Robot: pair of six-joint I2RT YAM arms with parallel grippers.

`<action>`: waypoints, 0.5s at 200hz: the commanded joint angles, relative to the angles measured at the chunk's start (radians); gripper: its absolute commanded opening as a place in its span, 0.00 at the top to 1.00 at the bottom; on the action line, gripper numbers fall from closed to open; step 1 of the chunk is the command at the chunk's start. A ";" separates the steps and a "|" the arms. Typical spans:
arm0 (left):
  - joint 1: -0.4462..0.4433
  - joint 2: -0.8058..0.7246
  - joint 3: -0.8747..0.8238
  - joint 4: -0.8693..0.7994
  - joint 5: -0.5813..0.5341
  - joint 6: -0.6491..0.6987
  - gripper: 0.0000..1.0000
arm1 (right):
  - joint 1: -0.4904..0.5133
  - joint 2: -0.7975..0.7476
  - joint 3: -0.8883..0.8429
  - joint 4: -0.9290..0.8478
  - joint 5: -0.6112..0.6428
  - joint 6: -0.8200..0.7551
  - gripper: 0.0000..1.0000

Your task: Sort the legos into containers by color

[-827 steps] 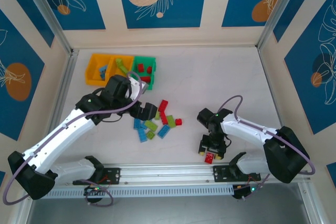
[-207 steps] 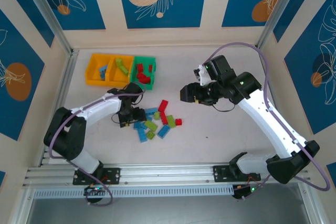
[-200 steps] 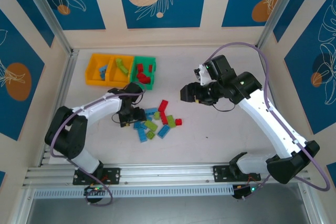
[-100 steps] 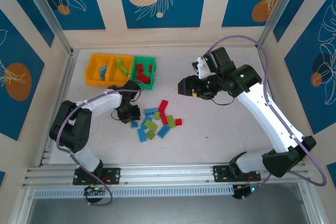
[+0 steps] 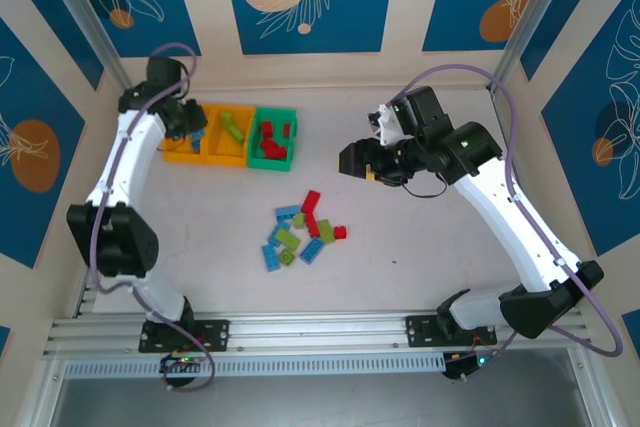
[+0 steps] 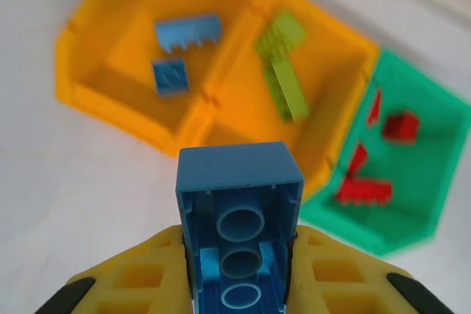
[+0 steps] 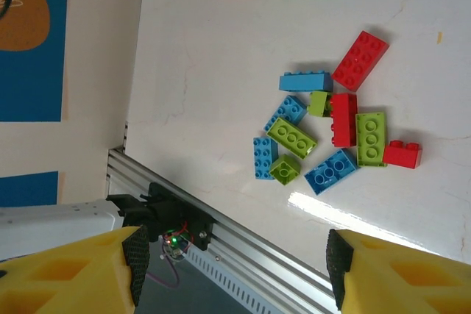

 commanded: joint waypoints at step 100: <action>0.162 0.375 0.475 -0.108 0.187 -0.042 0.42 | -0.030 0.019 -0.037 -0.029 0.023 0.050 0.33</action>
